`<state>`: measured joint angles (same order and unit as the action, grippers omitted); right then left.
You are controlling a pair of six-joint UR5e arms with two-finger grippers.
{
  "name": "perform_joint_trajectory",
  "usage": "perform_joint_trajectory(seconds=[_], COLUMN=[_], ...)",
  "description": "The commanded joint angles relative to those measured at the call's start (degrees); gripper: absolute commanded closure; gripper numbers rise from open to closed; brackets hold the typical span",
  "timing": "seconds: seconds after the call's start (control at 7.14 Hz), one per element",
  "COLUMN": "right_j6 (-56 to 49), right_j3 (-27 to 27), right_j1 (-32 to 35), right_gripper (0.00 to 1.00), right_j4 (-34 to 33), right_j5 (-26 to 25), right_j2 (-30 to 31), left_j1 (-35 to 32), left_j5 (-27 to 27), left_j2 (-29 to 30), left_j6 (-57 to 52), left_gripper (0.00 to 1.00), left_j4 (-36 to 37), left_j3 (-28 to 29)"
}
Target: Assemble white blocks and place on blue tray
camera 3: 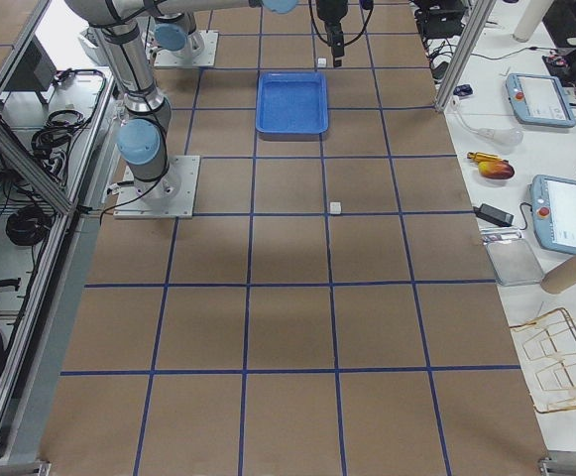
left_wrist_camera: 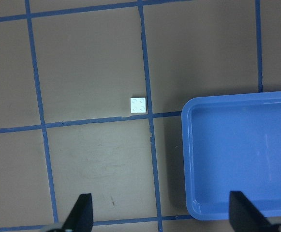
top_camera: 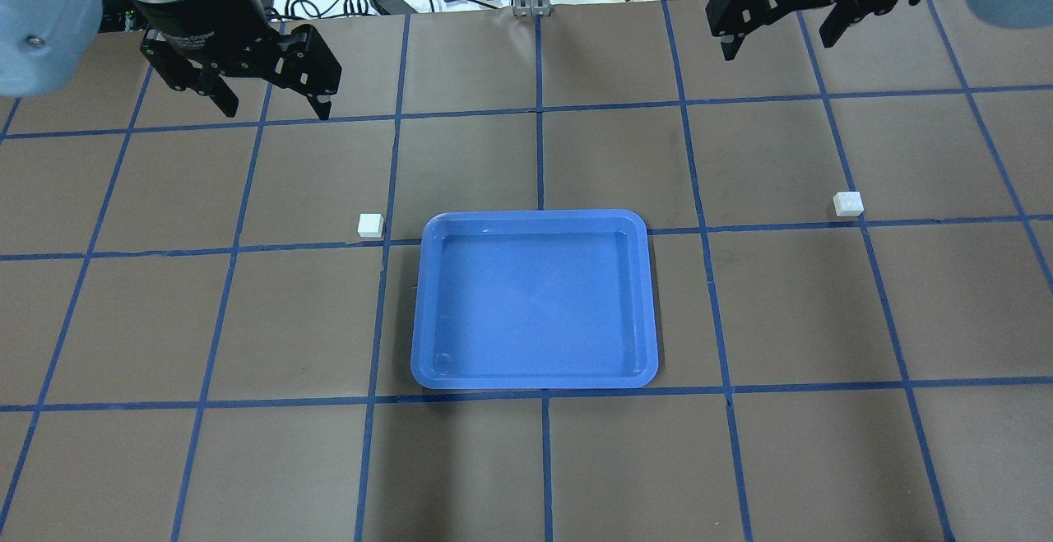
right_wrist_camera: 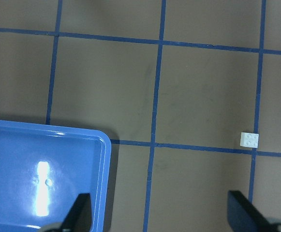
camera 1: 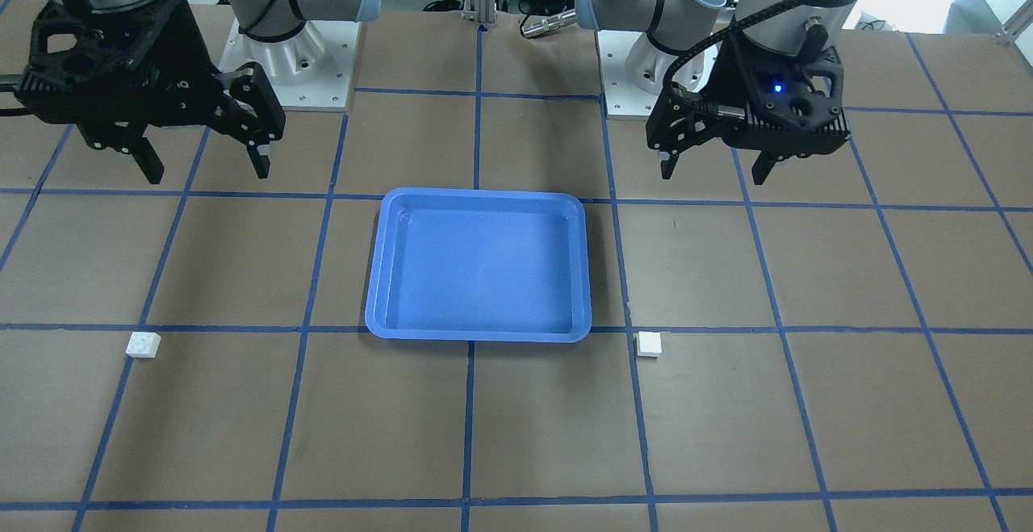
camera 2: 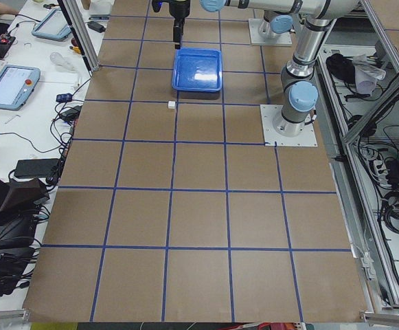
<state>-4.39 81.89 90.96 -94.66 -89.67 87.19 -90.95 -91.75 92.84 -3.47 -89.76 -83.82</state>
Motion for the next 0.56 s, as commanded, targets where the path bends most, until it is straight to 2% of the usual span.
perform_joint_trajectory(seconds=[0.0, 0.42], right_j6=[0.0, -0.1], right_j3=[0.0, 0.0], right_j1=[0.0, 0.0], right_gripper=[0.0, 0.0], right_j4=[0.0, 0.0], right_j5=[-0.1, -0.2], right_j2=[0.0, 0.0], left_j1=[0.0, -0.4], left_j5=[-0.1, 0.1], left_j2=[-0.2, -0.3], left_j6=[0.0, 0.0], left_gripper=[0.0, 0.0], left_j4=[0.0, -0.6], left_j3=[-0.4, -0.6])
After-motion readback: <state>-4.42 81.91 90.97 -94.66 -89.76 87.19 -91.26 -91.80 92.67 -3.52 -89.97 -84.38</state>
